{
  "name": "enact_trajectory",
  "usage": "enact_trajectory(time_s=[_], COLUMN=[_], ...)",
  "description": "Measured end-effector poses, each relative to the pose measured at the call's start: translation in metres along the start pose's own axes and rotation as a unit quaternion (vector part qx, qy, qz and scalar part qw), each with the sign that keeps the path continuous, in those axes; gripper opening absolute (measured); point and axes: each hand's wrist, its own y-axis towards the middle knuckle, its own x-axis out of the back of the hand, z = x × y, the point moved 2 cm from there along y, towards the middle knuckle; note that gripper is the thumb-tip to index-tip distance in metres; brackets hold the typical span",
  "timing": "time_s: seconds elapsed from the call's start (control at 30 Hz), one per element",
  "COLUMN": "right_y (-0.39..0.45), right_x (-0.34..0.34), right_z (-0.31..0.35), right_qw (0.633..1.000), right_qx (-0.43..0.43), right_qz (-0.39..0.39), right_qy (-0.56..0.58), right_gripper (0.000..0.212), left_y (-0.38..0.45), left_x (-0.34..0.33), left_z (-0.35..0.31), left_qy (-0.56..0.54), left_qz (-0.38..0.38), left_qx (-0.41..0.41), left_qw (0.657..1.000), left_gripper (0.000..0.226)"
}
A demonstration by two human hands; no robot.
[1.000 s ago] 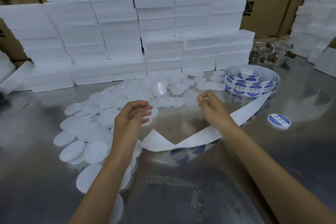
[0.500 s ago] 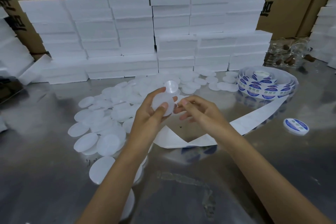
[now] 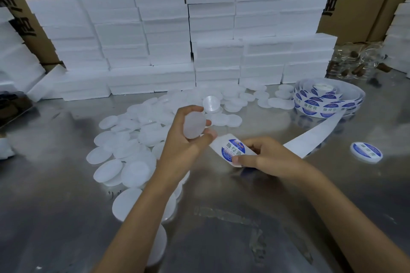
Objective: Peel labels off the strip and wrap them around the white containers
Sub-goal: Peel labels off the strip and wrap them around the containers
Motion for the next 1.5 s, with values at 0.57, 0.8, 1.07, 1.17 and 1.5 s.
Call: enact_trajectory(time_s=[0.57,0.8,1.07,1.17,1.5], right_y=[-0.004,-0.009,-0.013,-0.010,0.002], right_x=[-0.019,-0.023,-0.016,-0.005,-0.003], right_z=[0.014,0.023,0.033,0.030,0.017], right_qw=[0.973,0.926,0.945,0.942,0.925], right_qx=[0.193,0.272,0.250,0.225,0.081], right_qz=[-0.120,-0.199,-0.211,-0.208,-0.206], right_qy=[-0.032,-0.168,0.011,0.136,0.309], right_gripper=[0.048,0.023,0.012,0.013,0.020], left_y=[0.003,0.004,0.014,0.016,0.010], left_x=[0.001,0.003,0.007,0.011,0.005], left_z=[0.019,0.022,0.032,0.033,0.006], left_qy=[-0.125,-0.114,0.097,0.200,0.025], left_qz=[-0.006,-0.022,-0.061,-0.067,-0.088], left_qx=[0.147,0.150,0.102,0.085,0.059], left_qw=[0.981,0.982,0.988,0.974,0.994], left_gripper=[0.040,0.039,0.044,0.047,0.021])
